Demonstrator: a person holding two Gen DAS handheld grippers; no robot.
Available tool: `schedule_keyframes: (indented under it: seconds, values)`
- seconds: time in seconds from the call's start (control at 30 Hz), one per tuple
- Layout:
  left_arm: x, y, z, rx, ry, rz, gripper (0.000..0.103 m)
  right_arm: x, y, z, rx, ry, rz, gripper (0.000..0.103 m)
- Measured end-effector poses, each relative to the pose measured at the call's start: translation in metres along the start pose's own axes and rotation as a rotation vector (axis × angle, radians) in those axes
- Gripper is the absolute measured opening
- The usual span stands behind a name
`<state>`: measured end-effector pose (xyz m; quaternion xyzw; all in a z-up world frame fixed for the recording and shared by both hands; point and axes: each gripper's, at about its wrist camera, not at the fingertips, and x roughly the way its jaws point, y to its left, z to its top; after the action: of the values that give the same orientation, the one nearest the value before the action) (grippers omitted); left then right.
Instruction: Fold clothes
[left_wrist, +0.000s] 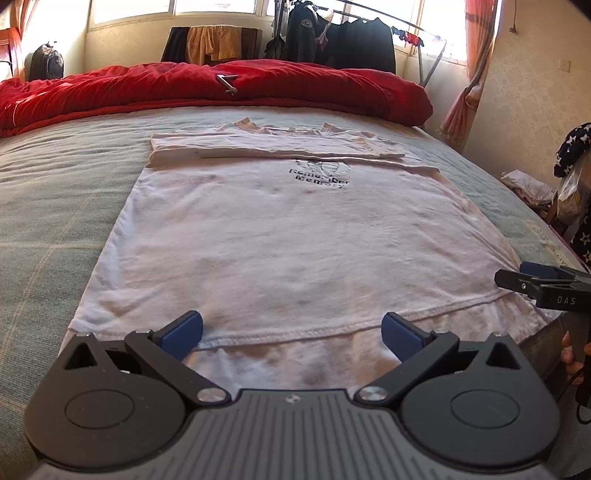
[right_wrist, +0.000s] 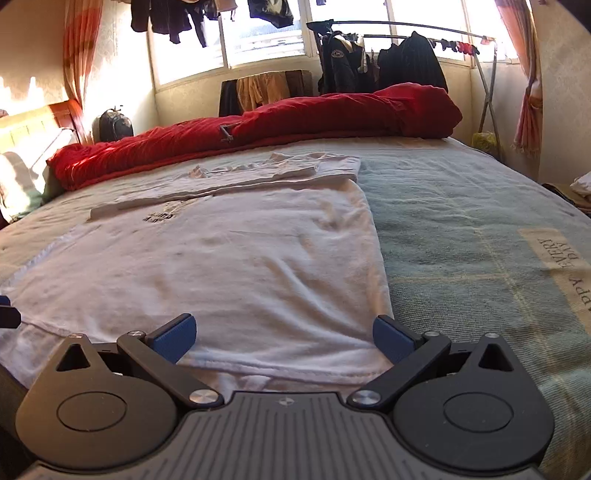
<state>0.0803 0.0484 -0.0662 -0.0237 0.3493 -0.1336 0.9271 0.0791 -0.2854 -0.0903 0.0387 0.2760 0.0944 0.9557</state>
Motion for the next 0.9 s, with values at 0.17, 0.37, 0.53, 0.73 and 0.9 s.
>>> schedule_keyframes:
  seconds: [0.17,0.37,0.53,0.73,0.9]
  values:
    - [-0.006,-0.003,0.005,-0.028,-0.009,-0.055,0.102,-0.010,0.018,0.011,-0.010,-0.013,0.066,0.103]
    - [-0.004,-0.007,-0.001,-0.035,0.002,-0.085,0.102,0.000,0.020,0.003,0.004,0.065,0.043,0.103]
    - [-0.004,-0.004,-0.005,-0.056,0.006,-0.101,0.102,-0.014,0.002,0.002,0.036,0.055,0.032,0.103]
    - [-0.009,-0.004,-0.002,-0.066,0.000,-0.090,0.102,-0.004,0.002,0.033,0.053,0.031,0.066,0.103]
    - [-0.018,-0.004,-0.002,-0.047,-0.022,-0.057,0.102,0.039,0.000,0.076,0.063,0.006,0.163,0.103]
